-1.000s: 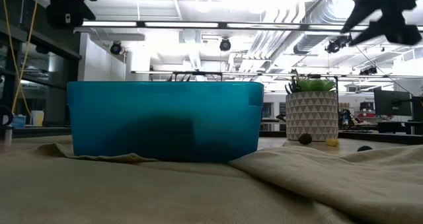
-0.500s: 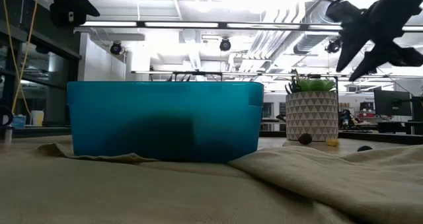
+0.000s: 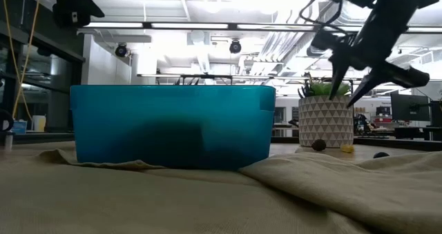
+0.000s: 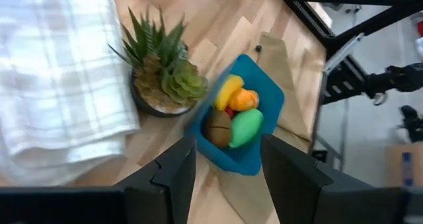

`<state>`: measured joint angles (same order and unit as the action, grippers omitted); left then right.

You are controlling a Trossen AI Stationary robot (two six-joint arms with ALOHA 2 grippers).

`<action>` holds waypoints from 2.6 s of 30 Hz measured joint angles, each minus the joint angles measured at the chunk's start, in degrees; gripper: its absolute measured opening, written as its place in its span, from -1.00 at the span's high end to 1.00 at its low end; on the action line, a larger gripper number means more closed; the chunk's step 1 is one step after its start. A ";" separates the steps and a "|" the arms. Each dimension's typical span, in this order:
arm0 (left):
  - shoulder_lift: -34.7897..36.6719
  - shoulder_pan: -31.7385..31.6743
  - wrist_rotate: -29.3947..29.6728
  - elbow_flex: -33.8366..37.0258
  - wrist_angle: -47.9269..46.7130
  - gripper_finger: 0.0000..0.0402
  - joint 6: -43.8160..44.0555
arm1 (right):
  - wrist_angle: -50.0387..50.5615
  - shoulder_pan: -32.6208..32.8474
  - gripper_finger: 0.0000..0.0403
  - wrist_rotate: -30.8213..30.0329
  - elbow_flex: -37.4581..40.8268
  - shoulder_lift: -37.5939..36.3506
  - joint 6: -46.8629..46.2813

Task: Pick and placing Produce into tupperware
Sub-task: Put the blackberry into the blue bin

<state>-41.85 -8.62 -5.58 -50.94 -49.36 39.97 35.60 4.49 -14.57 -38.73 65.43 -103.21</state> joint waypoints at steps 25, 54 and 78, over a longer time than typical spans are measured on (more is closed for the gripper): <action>-0.04 0.00 2.88 0.00 -0.62 0.22 -15.85 | 16.46 -14.63 0.33 12.18 -22.64 22.43 -6.36; -0.03 0.00 6.76 0.00 -4.83 0.22 -20.70 | 15.89 -21.14 0.32 14.12 -22.26 29.20 -4.24; -0.04 0.00 7.36 0.00 -6.93 0.22 -20.22 | 16.61 -21.07 -0.13 12.63 -22.22 31.12 -3.46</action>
<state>-41.89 -8.62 1.78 -50.94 -56.30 19.75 52.21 -16.58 -1.93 -60.95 96.55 -106.67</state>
